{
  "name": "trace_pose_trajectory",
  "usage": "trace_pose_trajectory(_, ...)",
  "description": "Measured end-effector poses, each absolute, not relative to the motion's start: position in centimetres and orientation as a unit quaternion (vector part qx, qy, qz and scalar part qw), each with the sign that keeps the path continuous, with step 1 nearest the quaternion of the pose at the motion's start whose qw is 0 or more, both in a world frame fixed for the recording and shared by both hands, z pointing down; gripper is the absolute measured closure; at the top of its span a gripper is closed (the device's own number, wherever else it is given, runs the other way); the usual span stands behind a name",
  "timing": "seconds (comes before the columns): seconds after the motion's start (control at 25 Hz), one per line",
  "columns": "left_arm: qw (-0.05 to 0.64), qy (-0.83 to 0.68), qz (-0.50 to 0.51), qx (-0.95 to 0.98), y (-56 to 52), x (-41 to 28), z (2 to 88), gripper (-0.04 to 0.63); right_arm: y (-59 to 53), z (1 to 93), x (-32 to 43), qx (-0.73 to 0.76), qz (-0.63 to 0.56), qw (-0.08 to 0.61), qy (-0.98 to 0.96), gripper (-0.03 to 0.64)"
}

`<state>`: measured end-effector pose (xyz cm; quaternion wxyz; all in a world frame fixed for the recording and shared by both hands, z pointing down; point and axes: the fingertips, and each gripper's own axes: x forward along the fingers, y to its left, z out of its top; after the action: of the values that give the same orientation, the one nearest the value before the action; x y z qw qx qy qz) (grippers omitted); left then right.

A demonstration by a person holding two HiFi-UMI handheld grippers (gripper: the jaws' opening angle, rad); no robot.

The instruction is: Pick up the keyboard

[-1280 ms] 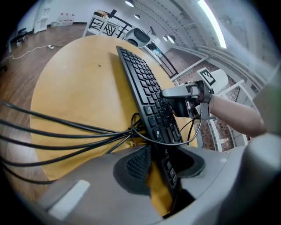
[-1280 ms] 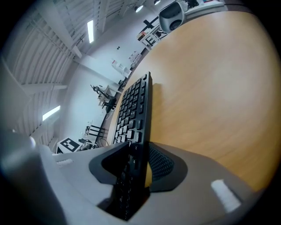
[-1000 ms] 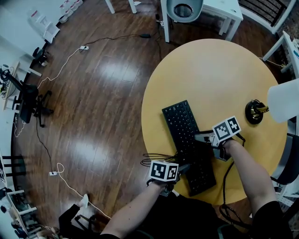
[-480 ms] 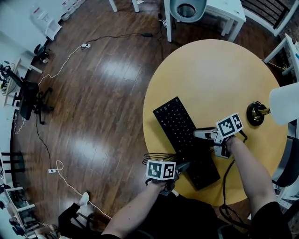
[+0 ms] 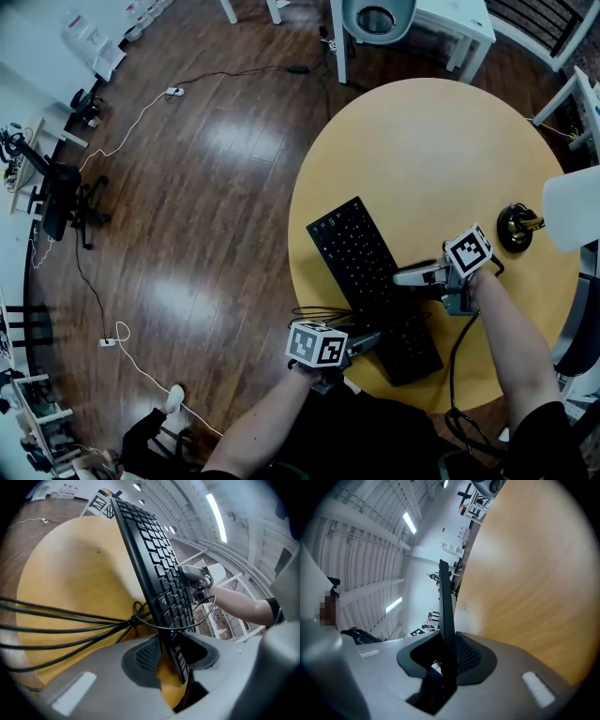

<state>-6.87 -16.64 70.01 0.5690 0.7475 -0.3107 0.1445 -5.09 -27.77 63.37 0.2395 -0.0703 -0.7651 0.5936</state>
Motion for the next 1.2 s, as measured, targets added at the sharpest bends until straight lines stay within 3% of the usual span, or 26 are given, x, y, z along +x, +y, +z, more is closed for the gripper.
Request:
trace_pose_trajectory(0.68,0.546,-0.313,0.143,0.764,-17.4,-7.7,68.3,0.227,-28.0,61.0,-5.8,-0.091,0.569,0.201,-0.792,0.522)
trace_pose_trajectory(1.2,0.487,-0.327,0.129,0.799,-17.8,-9.9,60.2,0.233,-27.2,51.2,-7.6,-0.08,0.509,0.137,-0.846,0.524)
